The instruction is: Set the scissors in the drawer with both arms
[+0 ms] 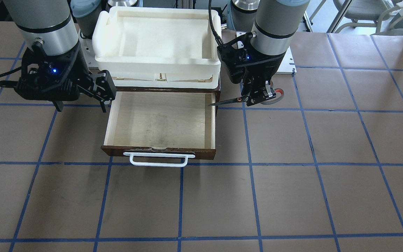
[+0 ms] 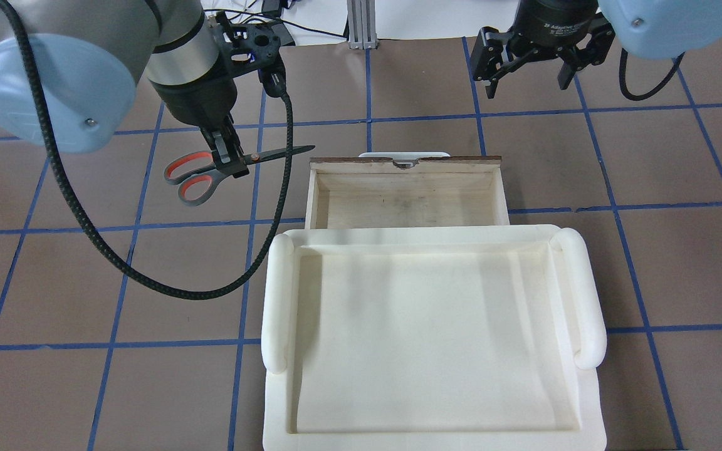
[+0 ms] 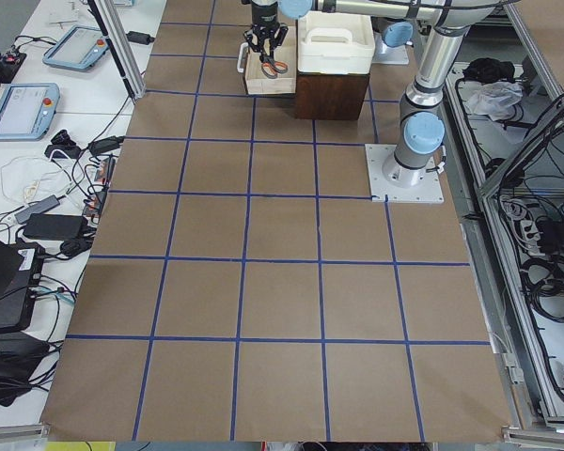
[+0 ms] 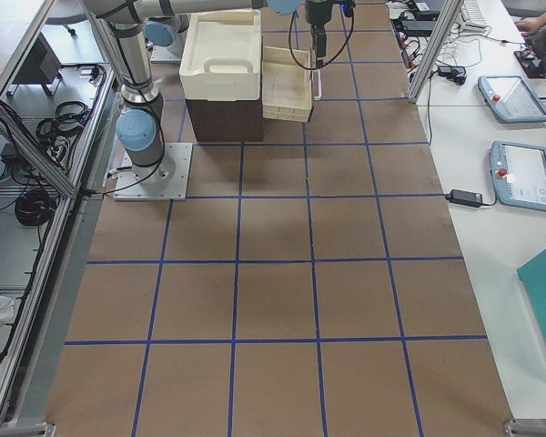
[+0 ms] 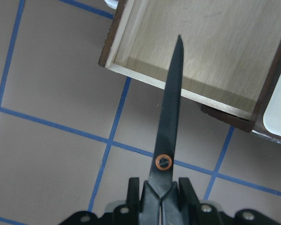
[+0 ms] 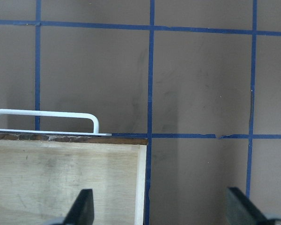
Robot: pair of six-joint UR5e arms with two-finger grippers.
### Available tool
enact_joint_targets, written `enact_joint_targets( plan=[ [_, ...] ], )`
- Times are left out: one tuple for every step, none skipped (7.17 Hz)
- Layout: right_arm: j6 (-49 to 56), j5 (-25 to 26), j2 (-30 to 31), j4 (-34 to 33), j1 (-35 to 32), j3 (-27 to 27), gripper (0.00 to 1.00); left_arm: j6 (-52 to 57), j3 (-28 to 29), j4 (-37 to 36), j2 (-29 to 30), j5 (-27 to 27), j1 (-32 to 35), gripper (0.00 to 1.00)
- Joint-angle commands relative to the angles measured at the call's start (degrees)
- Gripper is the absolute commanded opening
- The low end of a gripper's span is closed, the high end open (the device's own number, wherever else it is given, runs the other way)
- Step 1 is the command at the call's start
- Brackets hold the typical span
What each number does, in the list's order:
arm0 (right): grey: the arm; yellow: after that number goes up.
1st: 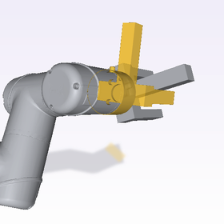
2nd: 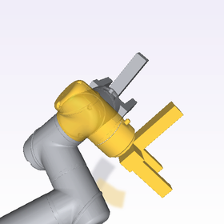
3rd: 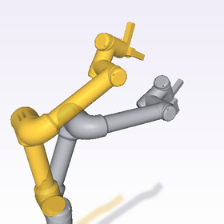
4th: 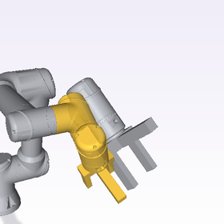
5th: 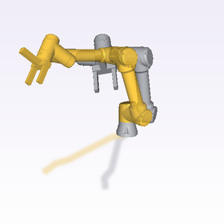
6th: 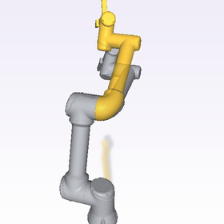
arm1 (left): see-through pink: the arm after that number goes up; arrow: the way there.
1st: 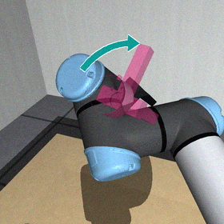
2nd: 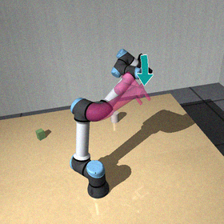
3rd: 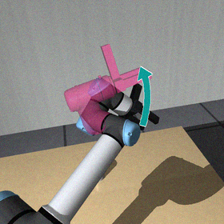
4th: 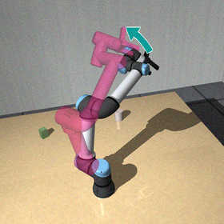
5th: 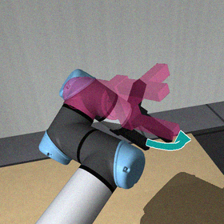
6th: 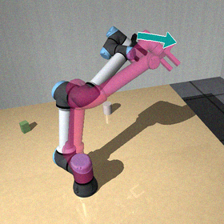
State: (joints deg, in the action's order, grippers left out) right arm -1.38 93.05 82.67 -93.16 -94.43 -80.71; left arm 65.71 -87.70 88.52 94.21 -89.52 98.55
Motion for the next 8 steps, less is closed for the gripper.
enact_joint_targets(
  plan=[
    [0.50, -3.90, 0.04, 0.43, 1.95, -0.23, 1.00, 10.19, 0.69, -2.28, 1.40, 4.24, -0.38, 0.08],
    [0.67, -4.36, 0.04, 0.52, 2.58, -0.23, 1.00, 10.22, 0.86, -2.21, 2.54, 4.35, -0.03, 0.08],
    [1.54, -4.28, 0.12, 0.96, 2.58, -0.23, 1.00, 10.14, 0.87, -2.30, 3.60, 4.61, 0.24, 0.08],
    [1.99, -3.84, 0.73, 1.31, 2.58, -0.23, 1.00, 9.18, 1.30, -2.47, 4.48, 7.57, 2.94, 0.08],
    [1.56, -3.84, 1.00, 1.23, 2.67, -0.23, 1.00, 8.99, 4.00, -2.39, 6.23, 7.60, 6.44, 0.08],
    [1.47, -4.36, 1.00, 1.75, 2.58, -0.23, 1.00, 6.73, 5.60, -2.21, 8.85, 7.69, 9.00, 0.08],
    [1.55, -4.10, 1.00, 1.66, 2.58, -0.23, 1.00, 5.23, 5.96, -2.99, 10.97, 7.34, 12.51, 0.08],
    [1.55, -4.54, 1.18, 1.84, 2.67, -0.06, 1.00, 3.65, 6.14, -4.22, 12.56, 6.82, 14.63, 0.08]
  ],
)
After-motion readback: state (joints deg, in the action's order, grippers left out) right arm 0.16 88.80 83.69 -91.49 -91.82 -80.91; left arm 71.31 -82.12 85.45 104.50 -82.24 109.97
